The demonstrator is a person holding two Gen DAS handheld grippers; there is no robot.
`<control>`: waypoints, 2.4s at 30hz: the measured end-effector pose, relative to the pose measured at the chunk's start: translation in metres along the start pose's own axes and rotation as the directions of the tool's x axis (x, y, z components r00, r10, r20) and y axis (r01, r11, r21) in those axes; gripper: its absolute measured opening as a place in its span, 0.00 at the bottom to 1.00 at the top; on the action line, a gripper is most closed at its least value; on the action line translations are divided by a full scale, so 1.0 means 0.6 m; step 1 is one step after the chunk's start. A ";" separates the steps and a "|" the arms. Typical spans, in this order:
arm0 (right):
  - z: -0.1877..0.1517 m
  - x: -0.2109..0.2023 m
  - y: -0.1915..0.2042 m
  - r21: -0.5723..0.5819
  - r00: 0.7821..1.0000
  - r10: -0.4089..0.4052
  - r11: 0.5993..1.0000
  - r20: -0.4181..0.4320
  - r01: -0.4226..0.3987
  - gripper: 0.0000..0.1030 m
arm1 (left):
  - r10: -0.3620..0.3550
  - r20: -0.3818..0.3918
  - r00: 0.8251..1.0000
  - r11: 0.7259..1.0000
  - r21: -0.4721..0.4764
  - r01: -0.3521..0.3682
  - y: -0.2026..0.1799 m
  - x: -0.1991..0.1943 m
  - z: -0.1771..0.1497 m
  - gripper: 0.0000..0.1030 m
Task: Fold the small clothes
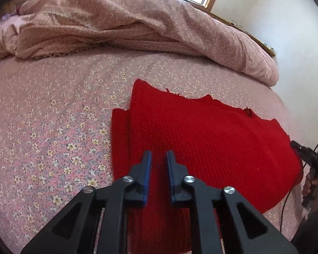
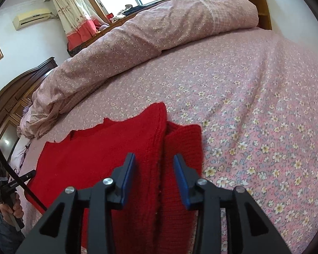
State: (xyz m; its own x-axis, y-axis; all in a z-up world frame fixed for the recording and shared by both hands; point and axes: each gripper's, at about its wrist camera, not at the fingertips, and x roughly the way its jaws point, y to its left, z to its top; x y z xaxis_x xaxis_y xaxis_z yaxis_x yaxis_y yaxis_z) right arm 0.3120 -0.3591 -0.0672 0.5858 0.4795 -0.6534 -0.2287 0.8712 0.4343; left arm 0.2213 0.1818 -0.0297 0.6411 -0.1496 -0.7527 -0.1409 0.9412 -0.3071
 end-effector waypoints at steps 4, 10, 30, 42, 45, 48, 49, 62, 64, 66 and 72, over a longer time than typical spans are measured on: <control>-0.001 0.002 -0.003 0.009 1.000 0.000 1.000 -0.003 0.000 0.38 | 0.012 -0.002 1.000 0.999 -0.029 -0.012 0.010 -0.001 0.002 0.25; 0.001 0.002 -0.002 -0.003 1.000 -0.003 1.000 -0.005 0.003 0.38 | 0.060 0.002 0.998 0.995 -0.084 -0.060 0.031 -0.004 0.004 0.42; -0.011 0.009 0.003 0.009 0.996 0.071 0.997 -0.044 -0.071 0.28 | -0.050 0.017 0.999 0.991 -0.127 0.051 0.027 0.025 0.011 0.26; -0.008 -0.006 0.018 -0.058 0.998 0.057 0.997 0.006 -0.056 0.12 | -0.033 0.051 0.998 0.992 -0.123 0.039 0.040 -0.014 -0.002 0.02; -0.011 0.011 0.020 -0.076 0.999 -0.033 0.997 -0.044 0.029 0.12 | -0.014 0.009 1.000 0.992 -0.126 0.015 0.035 0.008 0.004 0.03; -0.010 0.008 0.016 -0.060 0.999 -0.040 0.997 -0.034 0.038 0.10 | -0.001 0.005 1.000 0.994 -0.109 0.001 0.025 0.017 0.005 0.03; -0.009 0.004 0.019 -0.071 0.998 -0.052 0.996 -0.036 0.050 0.10 | 0.006 0.008 1.000 0.995 -0.097 -0.005 0.022 0.016 0.005 0.03; -0.016 -0.029 0.012 -0.069 0.999 0.050 0.996 -0.021 -0.051 0.58 | 0.095 0.089 0.991 0.995 0.001 -0.096 -0.017 -0.053 -0.005 0.13; -0.014 -0.048 0.008 -0.053 0.997 0.082 0.995 -0.006 -0.082 0.81 | 0.108 0.133 0.985 0.991 0.064 -0.117 -0.047 -0.078 -0.027 0.21; -0.015 -0.065 -0.001 -0.038 0.993 0.119 0.992 -0.006 -0.119 0.89 | 0.119 0.146 0.982 0.987 0.092 -0.133 -0.072 -0.090 -0.048 0.23; -0.043 -0.061 -0.060 0.164 0.951 0.284 0.951 -0.121 -0.263 0.89 | 0.058 0.092 0.994 0.994 0.088 -0.066 -0.131 -0.075 -0.076 0.24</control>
State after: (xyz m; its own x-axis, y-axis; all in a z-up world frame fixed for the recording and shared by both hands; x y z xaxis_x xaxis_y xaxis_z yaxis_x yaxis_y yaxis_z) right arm 0.2788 -0.4056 -0.0748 0.3987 0.7160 -0.5731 -0.2440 0.6852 0.6863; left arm 0.1690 0.1007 0.0015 0.6983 -0.0662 -0.7127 -0.1164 0.9720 -0.2043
